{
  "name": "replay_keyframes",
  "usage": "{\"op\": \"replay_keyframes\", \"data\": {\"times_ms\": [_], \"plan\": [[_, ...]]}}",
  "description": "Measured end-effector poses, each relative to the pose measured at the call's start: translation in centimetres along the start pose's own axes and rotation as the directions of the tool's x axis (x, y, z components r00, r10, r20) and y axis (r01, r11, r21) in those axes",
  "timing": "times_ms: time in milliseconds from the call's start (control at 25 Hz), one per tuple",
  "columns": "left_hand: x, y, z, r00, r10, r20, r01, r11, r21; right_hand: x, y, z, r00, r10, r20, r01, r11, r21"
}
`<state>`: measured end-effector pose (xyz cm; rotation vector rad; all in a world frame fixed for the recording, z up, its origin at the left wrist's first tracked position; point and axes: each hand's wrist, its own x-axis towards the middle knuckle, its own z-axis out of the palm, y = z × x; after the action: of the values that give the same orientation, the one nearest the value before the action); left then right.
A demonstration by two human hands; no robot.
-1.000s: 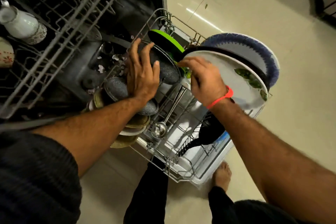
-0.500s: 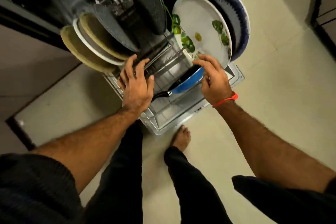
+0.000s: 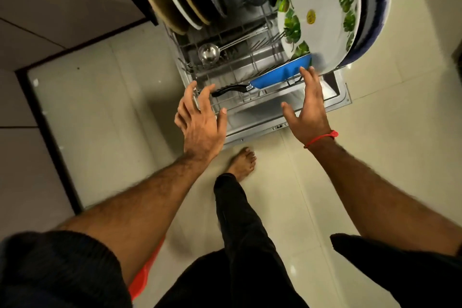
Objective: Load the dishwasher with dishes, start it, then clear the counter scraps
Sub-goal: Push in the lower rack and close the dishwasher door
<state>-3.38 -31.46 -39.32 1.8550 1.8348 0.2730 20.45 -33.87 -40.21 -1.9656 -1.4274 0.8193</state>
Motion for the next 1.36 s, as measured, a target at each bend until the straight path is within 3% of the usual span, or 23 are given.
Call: {"op": "replay_keyframes", "data": {"times_ms": [200,320,560,880,1000,1160,1240,1360], "plan": [[-6.2,-0.6,-1.8,0.987,-0.063,-0.146,0.063,0.998,-0.007,-4.8,-2.1,-1.6,0.998,-0.061,-0.009,0.061,0.998,-0.010],[-10.1,-0.9,-1.2,0.985,-0.068,-0.158,0.069,0.998,0.000,-8.1,-1.9,-3.0,0.995,-0.090,-0.051,0.085,0.993,-0.079],[-13.0,-0.6,3.4,0.979,-0.117,-0.167,0.122,0.992,0.021,-9.0,2.7,-3.7,0.998,-0.037,0.055,0.042,0.995,-0.090],[-9.5,4.5,10.9,0.960,-0.152,-0.236,0.161,0.987,0.021,-4.0,10.6,-4.6,0.978,-0.135,0.160,0.140,0.990,-0.021],[-7.8,4.7,13.7,0.932,-0.239,-0.271,0.243,0.970,-0.021,-2.0,12.8,-2.5,0.975,-0.136,0.174,0.140,0.990,-0.006],[-3.7,2.9,18.0,0.935,-0.236,-0.264,0.248,0.969,0.012,2.0,15.5,2.2,0.965,-0.211,0.153,0.230,0.966,-0.116],[-1.8,1.6,19.9,0.947,-0.154,-0.284,0.183,0.980,0.080,4.0,16.7,4.4,0.939,-0.312,0.145,0.338,0.915,-0.220],[1.8,-0.9,23.7,0.957,-0.026,-0.288,0.091,0.972,0.215,7.0,19.1,7.1,0.925,-0.376,0.055,0.374,0.878,-0.299]]}}
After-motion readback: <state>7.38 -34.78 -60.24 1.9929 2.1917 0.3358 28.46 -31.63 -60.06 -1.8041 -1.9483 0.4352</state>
